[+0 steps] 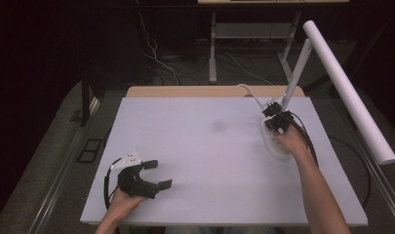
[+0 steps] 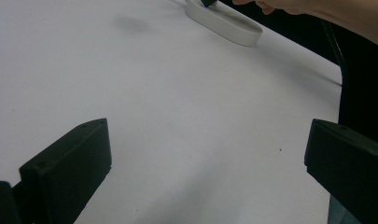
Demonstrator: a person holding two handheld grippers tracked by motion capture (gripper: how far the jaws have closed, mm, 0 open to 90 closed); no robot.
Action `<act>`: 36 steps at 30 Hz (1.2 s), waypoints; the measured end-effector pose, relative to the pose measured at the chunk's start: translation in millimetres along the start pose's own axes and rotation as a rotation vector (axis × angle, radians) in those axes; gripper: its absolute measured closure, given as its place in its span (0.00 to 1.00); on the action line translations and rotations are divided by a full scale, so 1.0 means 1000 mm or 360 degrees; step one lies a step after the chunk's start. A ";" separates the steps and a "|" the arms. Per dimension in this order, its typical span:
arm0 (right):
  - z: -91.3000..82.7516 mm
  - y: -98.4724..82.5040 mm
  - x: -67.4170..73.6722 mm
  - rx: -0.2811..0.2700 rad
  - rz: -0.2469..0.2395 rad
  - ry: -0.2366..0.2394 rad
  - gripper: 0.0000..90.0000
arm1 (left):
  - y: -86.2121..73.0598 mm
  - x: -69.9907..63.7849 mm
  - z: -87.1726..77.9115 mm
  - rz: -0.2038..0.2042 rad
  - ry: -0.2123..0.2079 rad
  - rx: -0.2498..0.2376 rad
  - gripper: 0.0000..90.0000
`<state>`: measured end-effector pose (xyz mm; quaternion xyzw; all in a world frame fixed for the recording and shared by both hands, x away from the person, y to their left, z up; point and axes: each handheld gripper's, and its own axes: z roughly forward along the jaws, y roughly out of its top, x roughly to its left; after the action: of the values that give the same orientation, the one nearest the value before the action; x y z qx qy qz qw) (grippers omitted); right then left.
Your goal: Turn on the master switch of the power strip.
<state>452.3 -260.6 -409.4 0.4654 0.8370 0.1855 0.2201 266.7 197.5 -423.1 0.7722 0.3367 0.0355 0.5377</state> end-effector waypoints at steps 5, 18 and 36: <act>0.000 -0.002 -0.003 -0.0032 0.0022 0.0021 1.00 | 0.000 0.000 0.000 0.0000 0.0002 0.0000 0.00; -0.008 -0.003 -0.008 -0.0052 0.0051 0.0037 1.00 | -0.001 0.000 0.004 -0.0006 -0.0007 0.0023 0.00; -0.033 0.003 0.005 -0.0171 0.0048 0.0172 0.99 | -0.001 -0.001 0.004 -0.0012 -0.0011 0.0023 0.00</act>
<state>434.2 -258.3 -381.3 0.4547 0.8294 0.2583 0.1965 267.5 194.0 -425.3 0.7749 0.3379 0.0285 0.5335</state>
